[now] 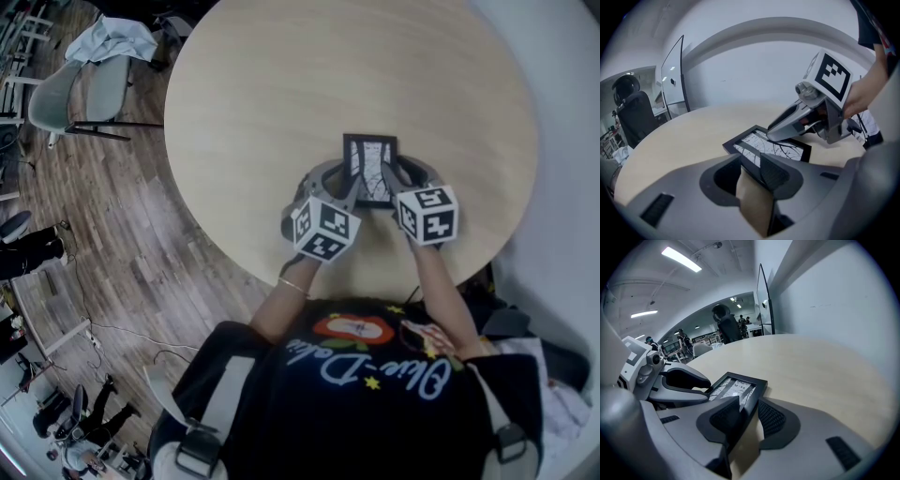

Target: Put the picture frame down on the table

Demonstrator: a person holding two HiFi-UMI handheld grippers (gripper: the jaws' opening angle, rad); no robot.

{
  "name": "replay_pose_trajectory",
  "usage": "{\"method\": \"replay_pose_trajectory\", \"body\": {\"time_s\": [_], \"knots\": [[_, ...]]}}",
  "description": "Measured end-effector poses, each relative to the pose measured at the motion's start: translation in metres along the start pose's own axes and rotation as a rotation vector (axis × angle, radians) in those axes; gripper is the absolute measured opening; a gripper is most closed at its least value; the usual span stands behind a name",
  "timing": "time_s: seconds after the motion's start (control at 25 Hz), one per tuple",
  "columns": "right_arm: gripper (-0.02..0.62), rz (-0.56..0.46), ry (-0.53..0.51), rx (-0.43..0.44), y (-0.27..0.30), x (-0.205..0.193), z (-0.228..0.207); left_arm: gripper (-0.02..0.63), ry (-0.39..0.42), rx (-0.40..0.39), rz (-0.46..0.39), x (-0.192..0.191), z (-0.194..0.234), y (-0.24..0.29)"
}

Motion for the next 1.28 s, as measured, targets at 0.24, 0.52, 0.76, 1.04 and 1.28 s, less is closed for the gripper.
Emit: {"method": "replay_pose_trajectory", "body": {"time_s": [0.24,0.52,0.76,1.04,1.28], "knots": [[0.103,0.004,-0.004,0.0,0.002,0.001,0.0,0.11,-0.008,-0.002,0.003,-0.001,0.003,0.001],[0.101,-0.002,-0.056,-0.024,0.001,0.003,0.0,0.11,-0.016,-0.001,0.006,-0.003,0.006,0.003],[0.101,-0.078,-0.061,-0.01,-0.009,0.016,0.001,0.11,-0.079,0.0,-0.096,0.011,0.012,-0.008],[0.095,-0.219,-0.061,-0.004,-0.045,0.035,0.011,0.109,-0.081,0.016,-0.279,0.046,0.007,-0.048],[0.002,-0.349,-0.07,-0.006,-0.083,0.047,0.019,0.109,-0.065,0.046,-0.371,0.067,-0.002,-0.08]]}}
Point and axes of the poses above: the fingertips, and each gripper's own axes: y forward along the fingers, z to its left, x out of its top, the point moved 5 cm from there along -y, backward along the fingers, and after that the axes turned 2 degrees about -z, right-handed, at the moved point
